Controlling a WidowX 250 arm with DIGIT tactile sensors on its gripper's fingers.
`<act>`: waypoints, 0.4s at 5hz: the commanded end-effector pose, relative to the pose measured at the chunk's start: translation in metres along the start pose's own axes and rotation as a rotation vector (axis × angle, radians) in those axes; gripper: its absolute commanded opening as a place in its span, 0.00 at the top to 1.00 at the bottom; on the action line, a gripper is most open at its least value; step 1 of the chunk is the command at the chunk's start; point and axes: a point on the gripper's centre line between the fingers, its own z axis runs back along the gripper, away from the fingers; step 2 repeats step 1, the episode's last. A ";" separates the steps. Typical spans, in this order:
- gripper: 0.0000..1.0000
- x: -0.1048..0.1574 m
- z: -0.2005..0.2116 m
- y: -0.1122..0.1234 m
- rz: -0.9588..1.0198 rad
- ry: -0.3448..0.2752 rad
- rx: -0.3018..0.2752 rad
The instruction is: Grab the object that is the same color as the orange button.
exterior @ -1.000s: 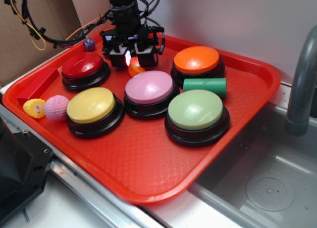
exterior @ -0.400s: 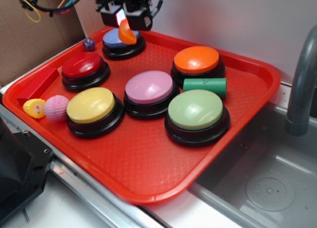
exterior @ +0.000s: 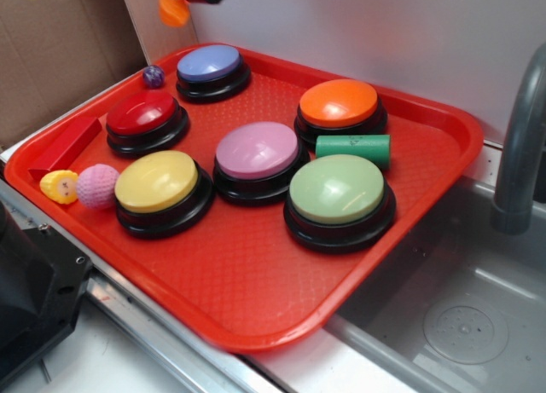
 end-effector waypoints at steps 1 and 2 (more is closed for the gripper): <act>1.00 -0.029 0.024 -0.003 -0.102 0.005 -0.016; 1.00 -0.029 0.024 -0.003 -0.102 0.005 -0.016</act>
